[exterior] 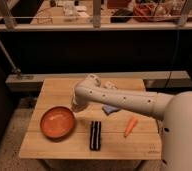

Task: Drag the ceramic bowl in a circle

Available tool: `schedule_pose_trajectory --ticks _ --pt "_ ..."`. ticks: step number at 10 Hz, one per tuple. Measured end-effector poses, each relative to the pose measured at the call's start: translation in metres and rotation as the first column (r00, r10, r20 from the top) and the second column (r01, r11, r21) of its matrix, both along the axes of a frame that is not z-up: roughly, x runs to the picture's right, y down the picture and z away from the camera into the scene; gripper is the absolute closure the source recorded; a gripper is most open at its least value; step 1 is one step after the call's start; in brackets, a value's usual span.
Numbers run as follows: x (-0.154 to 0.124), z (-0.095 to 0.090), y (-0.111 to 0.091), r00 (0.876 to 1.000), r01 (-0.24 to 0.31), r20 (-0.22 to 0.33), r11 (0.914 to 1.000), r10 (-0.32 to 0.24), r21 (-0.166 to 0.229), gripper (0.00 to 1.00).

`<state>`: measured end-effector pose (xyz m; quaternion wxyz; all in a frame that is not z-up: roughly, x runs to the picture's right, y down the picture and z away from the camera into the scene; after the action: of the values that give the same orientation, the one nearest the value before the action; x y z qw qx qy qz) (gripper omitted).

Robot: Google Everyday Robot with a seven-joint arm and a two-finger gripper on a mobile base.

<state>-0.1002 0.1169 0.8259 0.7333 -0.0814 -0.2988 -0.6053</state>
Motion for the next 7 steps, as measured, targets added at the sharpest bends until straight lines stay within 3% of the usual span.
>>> schedule_pose_trajectory --ticks 7 --pt "-0.001 0.003 0.013 0.996 0.092 0.016 0.9957 -0.092 -0.005 0.97"
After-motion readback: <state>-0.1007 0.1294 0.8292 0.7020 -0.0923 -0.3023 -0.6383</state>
